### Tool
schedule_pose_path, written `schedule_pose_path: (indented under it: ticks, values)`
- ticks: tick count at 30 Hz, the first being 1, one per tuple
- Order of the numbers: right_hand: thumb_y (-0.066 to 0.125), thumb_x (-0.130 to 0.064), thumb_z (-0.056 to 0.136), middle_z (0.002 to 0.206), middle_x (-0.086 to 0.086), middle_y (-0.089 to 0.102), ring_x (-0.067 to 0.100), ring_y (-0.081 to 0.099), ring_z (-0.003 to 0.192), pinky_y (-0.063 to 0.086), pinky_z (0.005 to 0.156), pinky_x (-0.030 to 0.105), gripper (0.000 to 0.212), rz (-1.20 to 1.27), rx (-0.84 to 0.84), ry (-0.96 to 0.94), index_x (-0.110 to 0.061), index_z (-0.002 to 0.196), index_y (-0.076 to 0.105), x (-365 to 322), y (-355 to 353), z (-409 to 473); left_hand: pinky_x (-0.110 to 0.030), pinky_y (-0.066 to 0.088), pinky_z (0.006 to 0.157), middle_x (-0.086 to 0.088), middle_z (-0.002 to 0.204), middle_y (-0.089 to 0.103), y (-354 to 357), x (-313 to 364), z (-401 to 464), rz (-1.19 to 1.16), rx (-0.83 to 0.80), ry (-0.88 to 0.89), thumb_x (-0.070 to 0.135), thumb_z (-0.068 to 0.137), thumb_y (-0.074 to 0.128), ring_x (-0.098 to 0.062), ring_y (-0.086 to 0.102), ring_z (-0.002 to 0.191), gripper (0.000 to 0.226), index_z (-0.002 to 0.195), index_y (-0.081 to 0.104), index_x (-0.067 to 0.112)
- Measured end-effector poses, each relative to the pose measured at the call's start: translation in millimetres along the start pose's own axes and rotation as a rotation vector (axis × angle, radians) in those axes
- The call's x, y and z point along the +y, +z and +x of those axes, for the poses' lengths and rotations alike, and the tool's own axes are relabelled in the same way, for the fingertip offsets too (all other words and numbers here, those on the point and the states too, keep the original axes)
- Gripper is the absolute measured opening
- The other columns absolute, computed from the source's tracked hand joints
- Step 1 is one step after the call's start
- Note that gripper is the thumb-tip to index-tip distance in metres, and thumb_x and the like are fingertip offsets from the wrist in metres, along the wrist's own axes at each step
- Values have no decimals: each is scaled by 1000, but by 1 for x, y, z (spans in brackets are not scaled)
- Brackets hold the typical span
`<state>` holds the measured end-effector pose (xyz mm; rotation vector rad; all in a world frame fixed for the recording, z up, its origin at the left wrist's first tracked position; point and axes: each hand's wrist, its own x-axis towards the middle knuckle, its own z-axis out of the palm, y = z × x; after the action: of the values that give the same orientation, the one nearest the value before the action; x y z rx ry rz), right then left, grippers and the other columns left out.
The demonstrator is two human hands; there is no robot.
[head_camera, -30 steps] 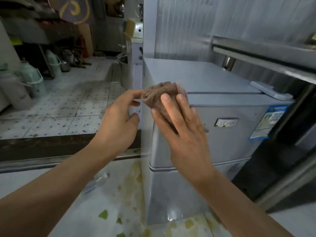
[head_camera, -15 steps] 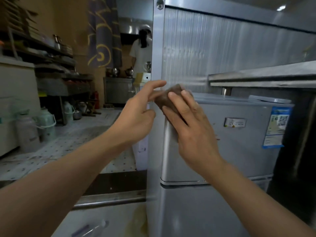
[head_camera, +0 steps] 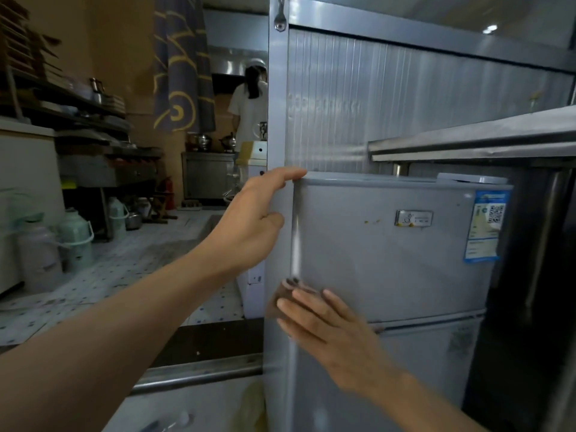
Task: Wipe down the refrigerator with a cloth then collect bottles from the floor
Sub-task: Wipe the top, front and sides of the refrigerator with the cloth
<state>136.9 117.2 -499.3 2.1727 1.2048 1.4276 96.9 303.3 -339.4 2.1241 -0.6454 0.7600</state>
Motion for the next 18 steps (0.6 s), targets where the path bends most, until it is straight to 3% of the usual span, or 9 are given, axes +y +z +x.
schedule_pose_path:
  ticks: [5, 10, 12, 15, 18]
  values:
    - [59, -2, 72, 154, 5, 29, 26, 24, 143, 25, 113, 47, 75, 10, 156, 232, -19, 143, 40, 41, -32, 46, -29, 37, 102, 14, 124, 48, 5, -2, 13, -19, 84, 46, -12, 81, 40, 0, 42, 116, 62, 123, 53, 31]
    - [68, -2, 71, 156, 8, 17, 28, 13, 145, 11, 118, 45, 85, 16, 278, 370, -16, 145, 28, 57, -40, 77, -40, 46, 97, 24, 107, 55, 16, -6, 16, -74, 202, 126, -10, 78, 46, -6, 50, 110, 52, 111, 61, 28]
    - [77, -10, 64, 155, 8, 17, 28, 14, 145, 13, 117, 46, 96, 12, 262, 413, -15, 145, 27, 65, -39, 60, -37, 46, 94, 32, 100, 52, 22, -6, 19, -55, 267, 111, -4, 79, 49, -6, 50, 107, 46, 105, 61, 32]
    - [89, -14, 50, 155, 12, 16, 31, 16, 143, 17, 114, 52, 115, 2, 209, 586, -11, 145, 24, 92, -42, 18, -23, 42, 84, 40, 92, 47, 32, -1, 18, -18, 358, 114, 8, 81, 54, 1, 47, 100, 32, 97, 57, 35]
    - [68, -8, 78, 156, 14, 11, 34, 16, 142, 26, 110, 61, 79, 86, 297, 877, -4, 146, 27, 118, -44, -15, -16, 37, 78, 28, 89, 48, 42, 5, 19, 11, 450, 109, 11, 82, 56, -5, 45, 94, 21, 93, 55, 28]
